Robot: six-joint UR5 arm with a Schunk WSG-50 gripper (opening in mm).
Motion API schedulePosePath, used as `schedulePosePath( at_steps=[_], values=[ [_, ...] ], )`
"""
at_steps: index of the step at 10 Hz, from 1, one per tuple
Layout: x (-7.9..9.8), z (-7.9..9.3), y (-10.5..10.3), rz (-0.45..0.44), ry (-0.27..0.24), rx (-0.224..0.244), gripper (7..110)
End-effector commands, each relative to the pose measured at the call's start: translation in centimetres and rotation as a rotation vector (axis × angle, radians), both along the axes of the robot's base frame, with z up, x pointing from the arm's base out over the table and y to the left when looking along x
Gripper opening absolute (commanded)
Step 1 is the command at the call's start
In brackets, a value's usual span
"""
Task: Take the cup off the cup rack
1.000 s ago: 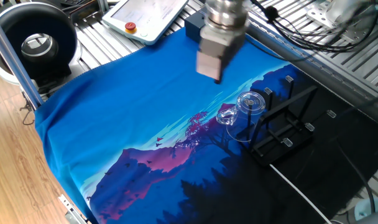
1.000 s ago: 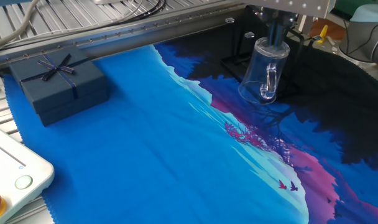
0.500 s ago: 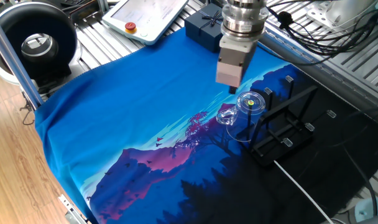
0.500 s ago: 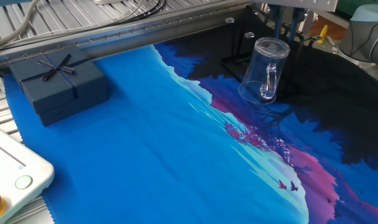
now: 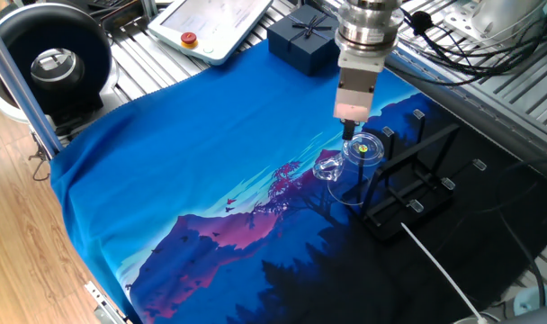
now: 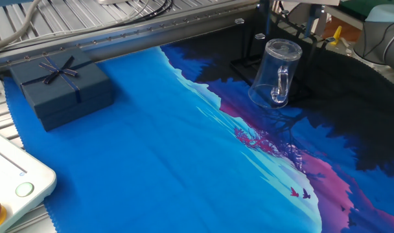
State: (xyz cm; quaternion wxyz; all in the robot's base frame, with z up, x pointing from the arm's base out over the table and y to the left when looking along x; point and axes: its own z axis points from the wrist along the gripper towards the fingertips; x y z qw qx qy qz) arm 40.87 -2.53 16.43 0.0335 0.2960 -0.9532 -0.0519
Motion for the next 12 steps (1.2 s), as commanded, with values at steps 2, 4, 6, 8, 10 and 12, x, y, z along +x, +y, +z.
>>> schedulePosePath(
  at_steps=[2, 4, 6, 8, 10, 12],
  values=[
    [0.3, -2.3, -0.2, -0.014, -0.049, -0.014, 110],
    [0.1, -2.8, 0.1, -0.027, -0.068, -0.037, 110],
    [-0.8, -3.2, 0.5, -0.046, -0.055, -0.034, 110],
    [-1.3, -3.2, 0.6, -0.058, -0.046, -0.026, 88],
    [-1.0, -3.2, -0.1, -0.086, -0.056, -0.051, 88],
    [0.0, -3.6, -0.5, -0.089, -0.098, -0.064, 88]
  ],
)
